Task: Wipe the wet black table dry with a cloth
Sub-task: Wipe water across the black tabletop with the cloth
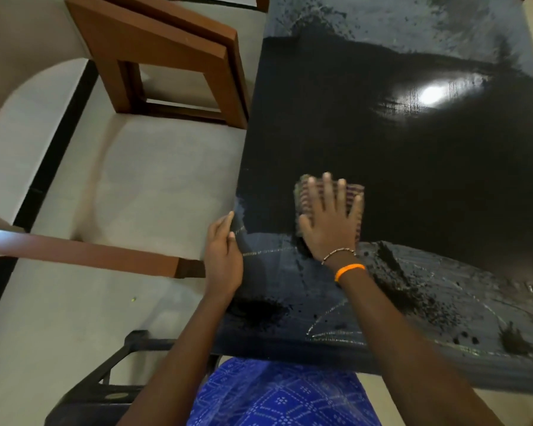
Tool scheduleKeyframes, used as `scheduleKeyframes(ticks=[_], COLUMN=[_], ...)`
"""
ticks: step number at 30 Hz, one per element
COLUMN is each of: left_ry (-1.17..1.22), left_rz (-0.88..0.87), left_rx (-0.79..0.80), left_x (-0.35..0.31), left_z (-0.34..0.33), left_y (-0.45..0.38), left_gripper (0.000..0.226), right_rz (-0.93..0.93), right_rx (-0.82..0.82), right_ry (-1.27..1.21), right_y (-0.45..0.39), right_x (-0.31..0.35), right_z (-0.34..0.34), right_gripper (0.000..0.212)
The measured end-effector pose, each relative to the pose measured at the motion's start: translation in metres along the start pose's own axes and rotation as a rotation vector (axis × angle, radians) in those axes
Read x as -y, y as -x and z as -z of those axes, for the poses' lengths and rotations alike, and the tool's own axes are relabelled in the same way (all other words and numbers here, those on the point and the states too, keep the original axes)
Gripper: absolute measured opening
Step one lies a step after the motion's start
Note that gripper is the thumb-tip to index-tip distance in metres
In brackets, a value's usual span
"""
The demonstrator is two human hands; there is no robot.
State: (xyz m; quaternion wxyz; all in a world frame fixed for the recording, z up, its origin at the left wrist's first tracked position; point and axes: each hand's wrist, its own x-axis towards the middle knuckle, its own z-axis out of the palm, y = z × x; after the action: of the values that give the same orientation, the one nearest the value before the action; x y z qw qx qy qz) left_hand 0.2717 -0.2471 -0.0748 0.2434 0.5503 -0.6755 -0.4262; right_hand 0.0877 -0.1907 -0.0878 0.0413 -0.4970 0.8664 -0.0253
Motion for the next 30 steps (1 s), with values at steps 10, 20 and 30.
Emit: scheduleKeyframes(ticks=[10, 20, 30], left_ry=[0.583, 0.603, 0.638], left_rz=[0.604, 0.569, 0.737], left_rx=[0.094, 0.222, 0.207], left_x=[0.033, 0.044, 0.05], left_z=[0.031, 0.036, 0.053], left_y=[-0.008, 0.014, 0.025], left_gripper=[0.031, 0.029, 0.028], right_rz=[0.966, 0.587, 0.66], right_rx=[0.076, 0.162, 0.166], right_ry=[0.095, 0.188, -0.039], right_y=[-0.018, -0.127, 0.079], right_x=[0.058, 0.07, 0.108], right_z=[-0.003, 0.009, -0.009], right_gripper=[0.066, 0.073, 0.072])
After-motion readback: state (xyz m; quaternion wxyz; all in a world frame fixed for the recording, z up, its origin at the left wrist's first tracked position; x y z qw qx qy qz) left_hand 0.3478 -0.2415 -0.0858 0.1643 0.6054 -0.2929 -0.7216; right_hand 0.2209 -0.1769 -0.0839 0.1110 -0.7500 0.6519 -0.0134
